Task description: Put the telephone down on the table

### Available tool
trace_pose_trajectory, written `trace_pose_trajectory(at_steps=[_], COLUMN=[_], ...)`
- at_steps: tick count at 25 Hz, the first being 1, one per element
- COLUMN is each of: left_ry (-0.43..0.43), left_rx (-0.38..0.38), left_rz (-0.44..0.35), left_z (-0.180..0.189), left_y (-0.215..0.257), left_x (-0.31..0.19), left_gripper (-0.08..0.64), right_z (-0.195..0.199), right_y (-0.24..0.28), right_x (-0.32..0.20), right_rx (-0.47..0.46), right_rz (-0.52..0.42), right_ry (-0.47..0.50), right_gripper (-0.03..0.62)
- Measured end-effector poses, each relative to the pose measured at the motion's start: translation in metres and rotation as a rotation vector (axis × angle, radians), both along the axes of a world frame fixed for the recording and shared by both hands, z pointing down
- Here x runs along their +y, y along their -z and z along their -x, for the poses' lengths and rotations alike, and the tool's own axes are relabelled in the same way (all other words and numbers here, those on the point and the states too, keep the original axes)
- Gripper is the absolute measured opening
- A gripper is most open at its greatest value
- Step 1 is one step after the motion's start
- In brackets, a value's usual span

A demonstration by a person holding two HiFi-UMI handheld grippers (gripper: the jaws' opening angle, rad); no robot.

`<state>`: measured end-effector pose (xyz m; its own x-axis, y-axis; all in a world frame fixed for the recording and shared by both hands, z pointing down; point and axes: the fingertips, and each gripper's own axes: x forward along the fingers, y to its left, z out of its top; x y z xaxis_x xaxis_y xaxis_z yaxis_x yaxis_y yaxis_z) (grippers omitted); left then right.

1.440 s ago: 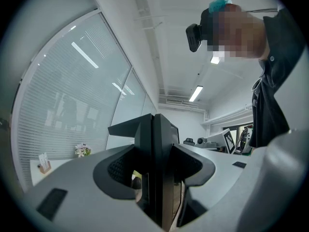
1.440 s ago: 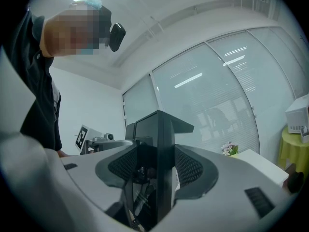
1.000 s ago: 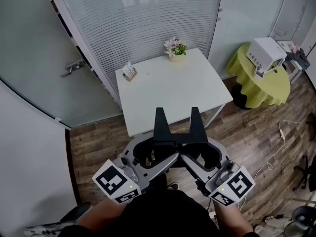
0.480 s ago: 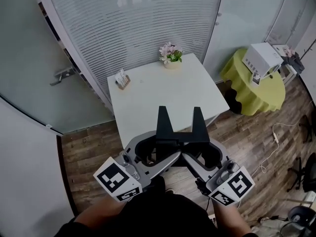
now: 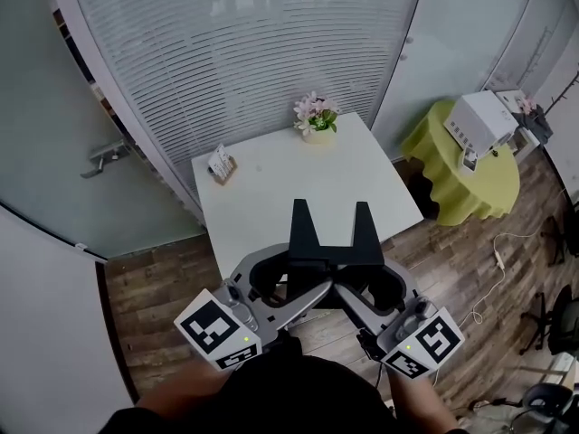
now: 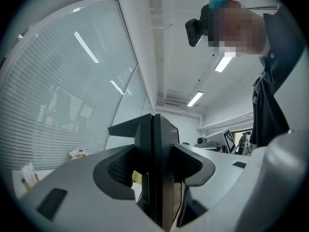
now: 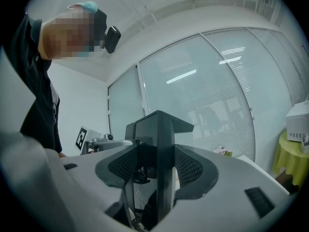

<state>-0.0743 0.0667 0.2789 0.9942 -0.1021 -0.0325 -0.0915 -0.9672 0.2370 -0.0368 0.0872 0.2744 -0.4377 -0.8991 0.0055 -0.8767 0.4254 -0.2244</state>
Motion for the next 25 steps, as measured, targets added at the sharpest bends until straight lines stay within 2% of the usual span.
trace_pose_trajectory(at_steps=[15,25], left_ry=[-0.034,-0.012], left_rx=[0.006,-0.009], left_rz=[0.004,0.012], left_z=[0.006,-0.015], left_y=[-0.009,-0.016], left_x=[-0.072,-0.097], left_gripper=[0.245,0.245], right_z=[0.007,-0.015], right_y=[-0.009,-0.017], right_x=[-0.071,-0.097], right_rx=[-0.003,-0.023], right_rz=[0.023,0.035], right_ry=[-0.032,-0.006], right_gripper=[0.256,0.256])
